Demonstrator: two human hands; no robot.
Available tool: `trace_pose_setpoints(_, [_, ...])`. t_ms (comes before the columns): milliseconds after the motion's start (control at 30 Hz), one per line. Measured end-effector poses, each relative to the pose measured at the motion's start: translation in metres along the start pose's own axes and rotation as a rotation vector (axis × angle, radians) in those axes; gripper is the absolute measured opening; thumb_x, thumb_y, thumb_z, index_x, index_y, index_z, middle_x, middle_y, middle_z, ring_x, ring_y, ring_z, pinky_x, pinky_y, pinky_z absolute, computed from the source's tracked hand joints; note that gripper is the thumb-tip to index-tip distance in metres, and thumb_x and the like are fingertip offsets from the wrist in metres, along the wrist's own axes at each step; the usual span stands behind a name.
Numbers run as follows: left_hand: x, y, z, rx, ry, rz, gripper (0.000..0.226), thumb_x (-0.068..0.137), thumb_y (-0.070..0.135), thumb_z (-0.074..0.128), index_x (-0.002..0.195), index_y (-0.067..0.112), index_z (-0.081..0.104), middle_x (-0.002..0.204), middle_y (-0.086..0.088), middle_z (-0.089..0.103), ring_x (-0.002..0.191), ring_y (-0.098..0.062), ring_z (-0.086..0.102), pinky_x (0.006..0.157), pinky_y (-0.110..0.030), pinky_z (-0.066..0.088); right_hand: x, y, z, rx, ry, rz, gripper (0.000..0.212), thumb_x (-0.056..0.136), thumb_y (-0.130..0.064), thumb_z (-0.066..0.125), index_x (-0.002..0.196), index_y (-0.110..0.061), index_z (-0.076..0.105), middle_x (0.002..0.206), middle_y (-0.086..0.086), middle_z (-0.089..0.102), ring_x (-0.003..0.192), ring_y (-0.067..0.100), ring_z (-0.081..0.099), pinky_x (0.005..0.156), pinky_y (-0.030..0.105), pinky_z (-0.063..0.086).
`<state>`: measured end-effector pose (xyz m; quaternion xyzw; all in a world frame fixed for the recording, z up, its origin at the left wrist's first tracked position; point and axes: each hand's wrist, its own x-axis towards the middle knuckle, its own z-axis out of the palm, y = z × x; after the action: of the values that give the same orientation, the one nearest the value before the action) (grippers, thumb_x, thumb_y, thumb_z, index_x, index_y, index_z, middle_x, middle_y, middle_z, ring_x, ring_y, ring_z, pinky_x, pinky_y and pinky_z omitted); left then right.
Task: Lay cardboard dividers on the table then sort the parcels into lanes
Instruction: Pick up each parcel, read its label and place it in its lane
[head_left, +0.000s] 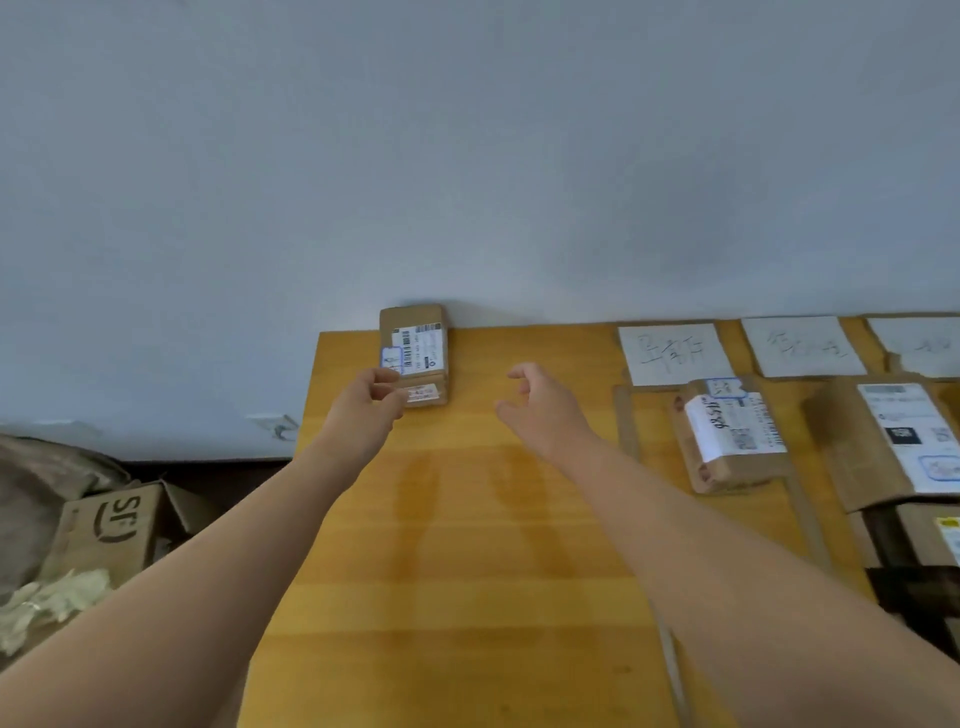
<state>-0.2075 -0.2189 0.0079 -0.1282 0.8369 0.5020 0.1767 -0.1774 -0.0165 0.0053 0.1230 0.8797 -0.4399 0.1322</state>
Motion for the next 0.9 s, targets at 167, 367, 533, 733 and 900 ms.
trace_pose_setpoints(167, [0.029, -0.02, -0.03, 0.024, -0.014, -0.021, 0.02, 0.094, 0.024, 0.054, 0.114, 0.025, 0.053, 0.097, 0.002, 0.062, 0.103, -0.024, 0.062, 0.095, -0.046, 0.049, 0.013, -0.022, 0.043, 0.004, 0.011, 0.037, 0.057, 0.09, -0.025, 0.059, 0.142, -0.017, 0.038, 0.145, 0.005, 0.04, 0.129, 0.019, 0.042, 0.104, 0.031, 0.036])
trace_pose_setpoints(367, [0.059, -0.029, -0.029, 0.053, -0.044, -0.072, 0.06, 0.088, 0.043, 0.061, 0.139, 0.02, 0.039, 0.133, -0.003, 0.049, 0.119, -0.024, 0.051, 0.097, -0.038, 0.044, 0.045, -0.036, 0.064, 0.048, -0.041, 0.079, 0.058, 0.093, -0.021, 0.055, 0.146, -0.015, 0.032, 0.149, 0.006, 0.038, 0.136, 0.019, 0.037, 0.105, 0.029, 0.032])
trace_pose_setpoints(533, [0.089, -0.009, 0.008, 0.225, 0.072, -0.108, 0.117, 0.069, 0.065, 0.069, 0.151, 0.007, 0.009, 0.152, -0.012, 0.02, 0.139, -0.034, 0.027, 0.107, -0.047, 0.032, 0.069, -0.026, 0.06, 0.079, -0.044, 0.154, 0.057, 0.094, -0.014, 0.048, 0.149, -0.017, 0.028, 0.151, 0.008, 0.037, 0.136, 0.022, 0.04, 0.105, 0.03, 0.035])
trace_pose_setpoints(733, [0.098, 0.004, 0.045, 0.554, 0.062, -0.101, 0.124, 0.066, 0.079, 0.058, 0.149, 0.004, 0.005, 0.143, -0.011, 0.023, 0.131, -0.032, 0.027, 0.098, -0.043, 0.036, 0.07, -0.003, 0.036, 0.052, 0.057, 0.218, 0.054, 0.095, -0.016, 0.047, 0.147, -0.017, 0.031, 0.139, 0.009, 0.049, 0.116, 0.021, 0.054, 0.088, 0.026, 0.041])
trace_pose_setpoints(900, [0.09, -0.004, 0.046, 0.457, 0.078, -0.016, 0.111, 0.074, 0.056, 0.069, 0.149, 0.002, 0.009, 0.142, -0.015, 0.027, 0.129, -0.037, 0.031, 0.103, -0.042, 0.033, 0.057, 0.007, 0.023, 0.067, 0.073, 0.203, 0.051, 0.098, -0.017, 0.046, 0.146, -0.018, 0.031, 0.13, 0.004, 0.051, 0.076, 0.004, 0.048, 0.065, 0.018, 0.039])
